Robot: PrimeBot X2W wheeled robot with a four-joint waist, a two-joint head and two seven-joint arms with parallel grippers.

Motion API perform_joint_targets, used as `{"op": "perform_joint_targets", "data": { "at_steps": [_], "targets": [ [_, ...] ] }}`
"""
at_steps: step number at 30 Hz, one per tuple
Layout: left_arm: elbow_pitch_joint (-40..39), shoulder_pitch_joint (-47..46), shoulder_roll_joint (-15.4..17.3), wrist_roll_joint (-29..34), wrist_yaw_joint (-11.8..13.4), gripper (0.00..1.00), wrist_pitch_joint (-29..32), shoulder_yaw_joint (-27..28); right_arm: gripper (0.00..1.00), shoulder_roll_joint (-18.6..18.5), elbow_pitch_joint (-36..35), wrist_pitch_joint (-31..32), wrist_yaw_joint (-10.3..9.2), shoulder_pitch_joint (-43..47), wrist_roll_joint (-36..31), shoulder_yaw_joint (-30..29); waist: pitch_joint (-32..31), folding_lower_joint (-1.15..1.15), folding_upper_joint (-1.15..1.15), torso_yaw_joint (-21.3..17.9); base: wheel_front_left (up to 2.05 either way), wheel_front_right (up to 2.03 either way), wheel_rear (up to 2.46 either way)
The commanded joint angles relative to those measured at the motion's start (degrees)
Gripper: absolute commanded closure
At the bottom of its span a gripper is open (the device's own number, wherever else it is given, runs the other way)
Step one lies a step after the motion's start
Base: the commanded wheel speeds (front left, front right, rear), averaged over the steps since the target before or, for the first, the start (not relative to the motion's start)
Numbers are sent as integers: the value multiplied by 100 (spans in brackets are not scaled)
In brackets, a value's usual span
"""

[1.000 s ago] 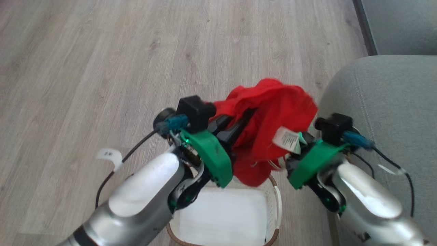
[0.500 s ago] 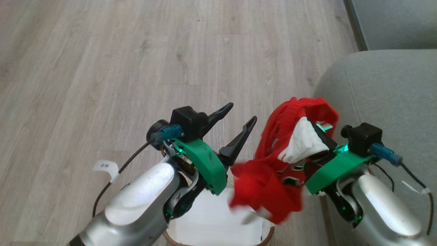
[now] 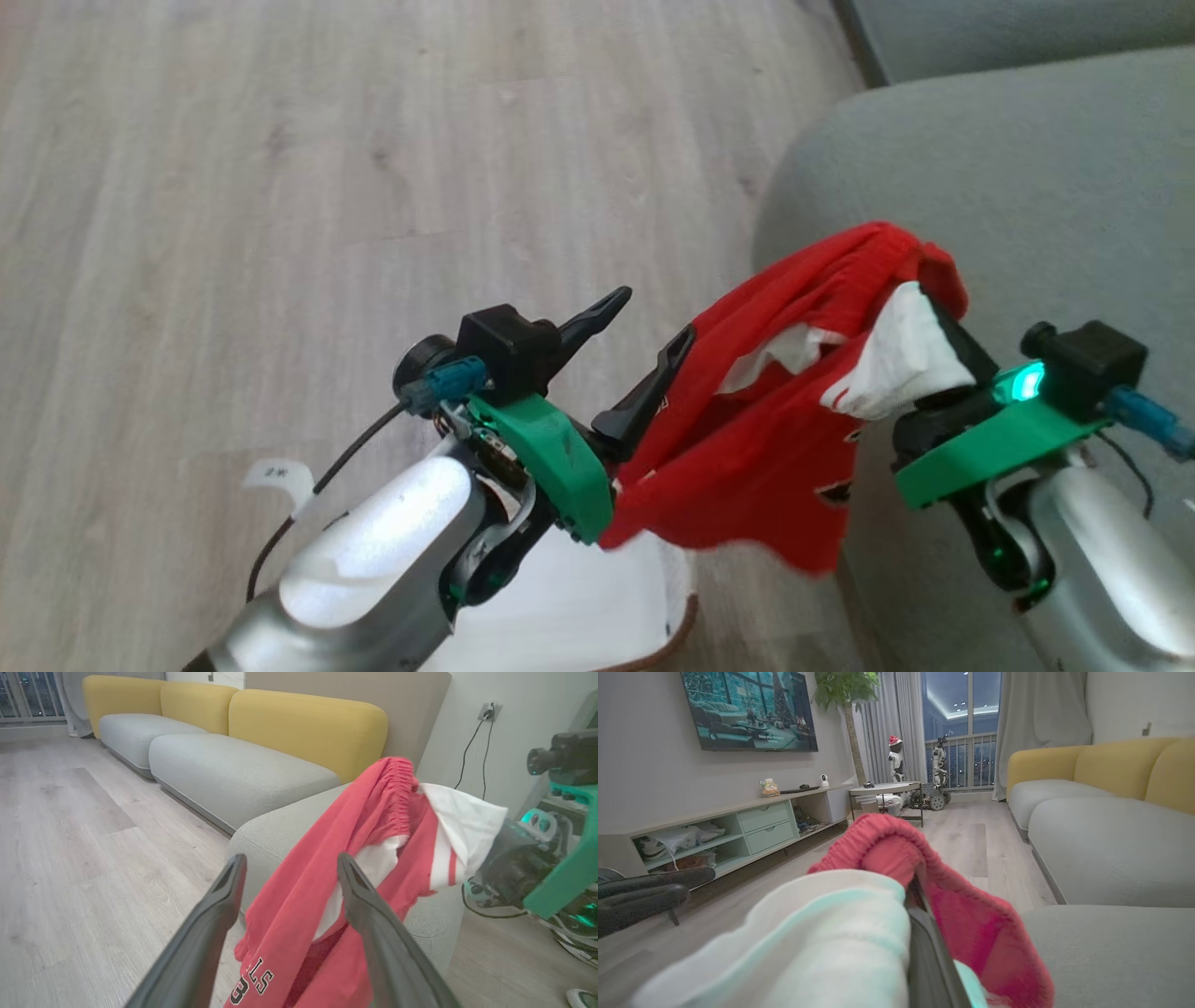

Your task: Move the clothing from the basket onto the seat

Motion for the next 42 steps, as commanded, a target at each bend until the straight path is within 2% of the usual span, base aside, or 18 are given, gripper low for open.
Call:
{"op": "perform_joint_targets", "data": {
  "at_steps": [1, 13, 23, 32, 42],
  "targets": [
    [-174, -320, 124, 55, 18, 0, -80, 235, 100, -126, -274, -75, -1, -83, -39, -36, 49, 0, 0, -247, 0, 0, 0],
    [-252, -443, 151, 165, -67, 0, -273, 187, 100, -168, -1121, 191, -1, 190, -255, -528, 171, 0, 0, -1215, 0, 0, 0],
    [-224, -529, 168, 219, -74, 0, -320, 150, 100, -55, -1562, 321, -1, 456, -340, -786, 276, 0, 0, -1825, 0, 0, 0],
    [-206, -579, 176, 227, -77, 0, -314, 118, 100, -40, -1707, 363, -1, 569, -355, -942, 366, 0, 0, -2035, 0, 0, 0],
    [-185, -635, 188, 222, -94, 0, -282, 67, 100, -55, -1813, 438, -1, 483, -389, -1021, 450, 0, 0, -2048, 0, 0, 0]
  ]
}}
